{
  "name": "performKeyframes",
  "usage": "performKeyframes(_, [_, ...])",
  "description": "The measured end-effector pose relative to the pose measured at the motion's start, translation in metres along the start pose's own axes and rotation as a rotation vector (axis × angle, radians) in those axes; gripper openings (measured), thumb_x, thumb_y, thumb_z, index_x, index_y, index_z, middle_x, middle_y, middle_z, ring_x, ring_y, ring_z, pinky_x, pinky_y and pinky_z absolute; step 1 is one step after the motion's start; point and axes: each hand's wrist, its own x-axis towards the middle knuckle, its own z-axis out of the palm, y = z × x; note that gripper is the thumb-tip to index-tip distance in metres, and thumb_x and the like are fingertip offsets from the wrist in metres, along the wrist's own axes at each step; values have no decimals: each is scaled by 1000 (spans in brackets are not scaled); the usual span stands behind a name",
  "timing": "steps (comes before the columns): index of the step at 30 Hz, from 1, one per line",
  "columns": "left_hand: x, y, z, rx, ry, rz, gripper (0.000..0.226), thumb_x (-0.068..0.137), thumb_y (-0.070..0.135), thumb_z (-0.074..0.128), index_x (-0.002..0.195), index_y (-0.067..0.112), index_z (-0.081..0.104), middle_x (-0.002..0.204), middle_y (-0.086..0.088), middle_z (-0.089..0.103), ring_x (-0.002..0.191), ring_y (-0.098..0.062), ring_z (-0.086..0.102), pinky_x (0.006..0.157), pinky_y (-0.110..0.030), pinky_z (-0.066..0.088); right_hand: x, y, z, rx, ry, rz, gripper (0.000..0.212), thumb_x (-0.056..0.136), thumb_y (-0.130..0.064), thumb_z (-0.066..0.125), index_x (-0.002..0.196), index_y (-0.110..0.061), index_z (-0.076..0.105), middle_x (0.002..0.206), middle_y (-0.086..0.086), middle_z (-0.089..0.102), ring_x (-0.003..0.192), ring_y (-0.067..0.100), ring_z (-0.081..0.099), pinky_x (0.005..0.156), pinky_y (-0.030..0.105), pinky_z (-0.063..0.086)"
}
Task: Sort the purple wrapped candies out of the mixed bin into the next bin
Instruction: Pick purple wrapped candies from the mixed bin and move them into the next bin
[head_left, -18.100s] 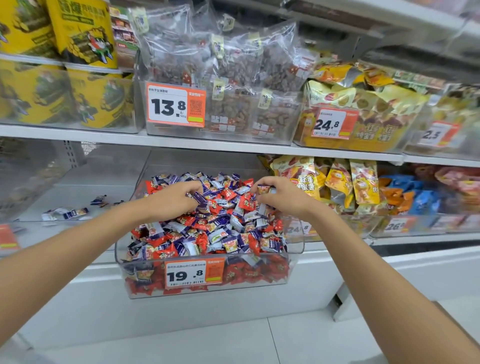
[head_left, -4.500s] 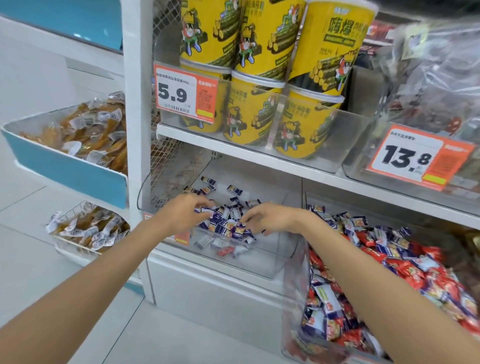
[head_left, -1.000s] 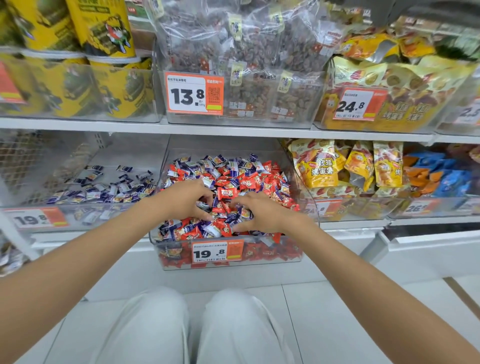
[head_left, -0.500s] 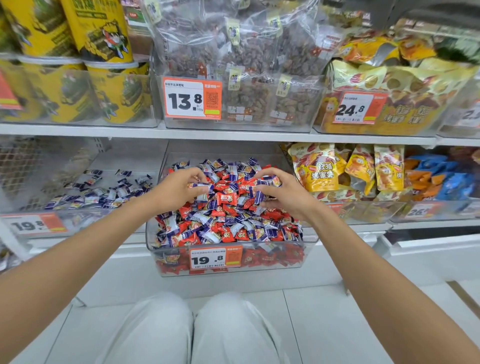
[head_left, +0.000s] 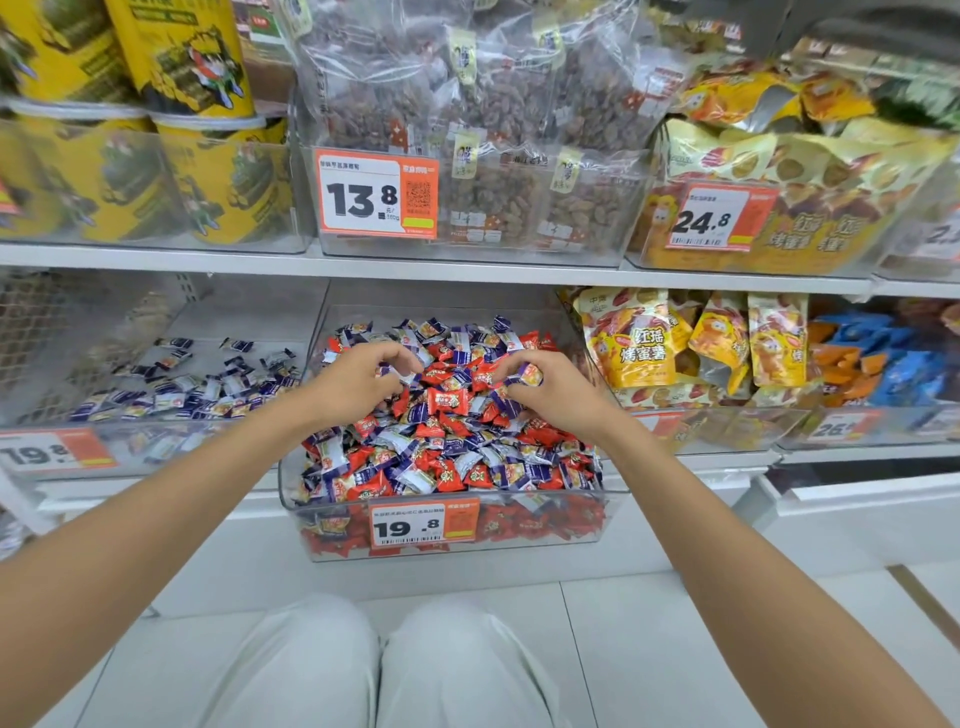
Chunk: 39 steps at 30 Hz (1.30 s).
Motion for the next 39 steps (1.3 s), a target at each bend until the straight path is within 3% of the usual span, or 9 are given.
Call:
performKeyframes(6, [2, 0, 5, 180, -129, 13, 27, 88, 36, 65, 114, 26, 68, 111, 10, 62, 98, -4, 53, 97, -32, 43, 22, 0, 17, -366, -70, -37, 23, 85, -33, 74, 101, -17, 71, 124, 8, 65, 109, 23, 61, 90, 32, 47])
performKeyframes(10, [3, 3, 9, 338, -214, -61, 72, 68, 59, 74, 133, 33, 55, 134, -1, 47, 122, -22, 47, 101, -36, 40, 28, 5, 22, -571, -228, 9, 59, 84, -42, 72, 134, -14, 58, 137, 14, 48, 127, 29, 45, 102, 37, 38])
performKeyframes(14, [9, 5, 13, 278, -141, -88, 59, 70, 46, 81, 120, 19, 65, 140, -4, 51, 131, -25, 45, 104, -36, 39, 35, 3, 20, -536, -287, 24, 39, 86, -35, 72, 119, -14, 66, 132, 14, 52, 119, 30, 51, 90, 34, 41])
performKeyframes(18, [6, 2, 5, 143, -58, -17, 23, 75, 34, 80, 85, 21, 63, 103, 10, 62, 111, -18, 57, 99, -37, 44, 31, 13, 11, -284, -194, -2, 17, 86, -27, 74, 96, -12, 70, 112, 1, 66, 107, 19, 58, 93, 36, 45])
performKeyframes(23, [2, 4, -1, 102, 53, 41, 30, 82, 43, 70, 81, 18, 52, 90, 2, 60, 88, -24, 58, 75, -38, 47, 18, 13, 4, -5, -51, 29, 15, 90, -28, 69, 89, -13, 72, 109, -5, 67, 109, 12, 57, 103, 39, 41])
performKeyframes(26, [2, 4, -5, 108, 104, 36, 39, 81, 58, 61, 86, 22, 46, 95, -10, 62, 85, -33, 58, 73, -44, 47, 16, 12, -4, -177, 46, 32, 21, 91, -36, 66, 103, -20, 72, 125, 3, 53, 116, 16, 48, 96, 29, 36])
performKeyframes(29, [0, 10, -8, 96, 124, -14, 45, 79, 63, 56, 107, 27, 55, 121, -4, 62, 78, -21, 56, 71, -37, 47, 15, 11, -10, -340, 54, 7, 40, 91, -35, 65, 130, -25, 61, 129, 7, 45, 116, 21, 50, 90, 20, 35])
performKeyframes(32, [1, 11, -5, 12, 108, -78, 46, 93, 42, 57, 133, 20, 53, 127, -10, 61, 41, -14, 38, 41, -23, 36, 13, 0, -10, -328, 53, -33, 44, 91, -28, 68, 134, -25, 59, 125, 7, 49, 112, 22, 53, 93, 22, 39])
performKeyframes(39, [-9, 15, -9, -83, 84, -55, 27, 102, 25, 47, 126, 26, 57, 134, -4, 54, 33, -5, 40, 35, -23, 33, 21, -10, 32, -417, -308, -6, 45, 86, -24, 73, 129, -19, 60, 140, 7, 53, 124, 28, 52, 102, 39, 43])
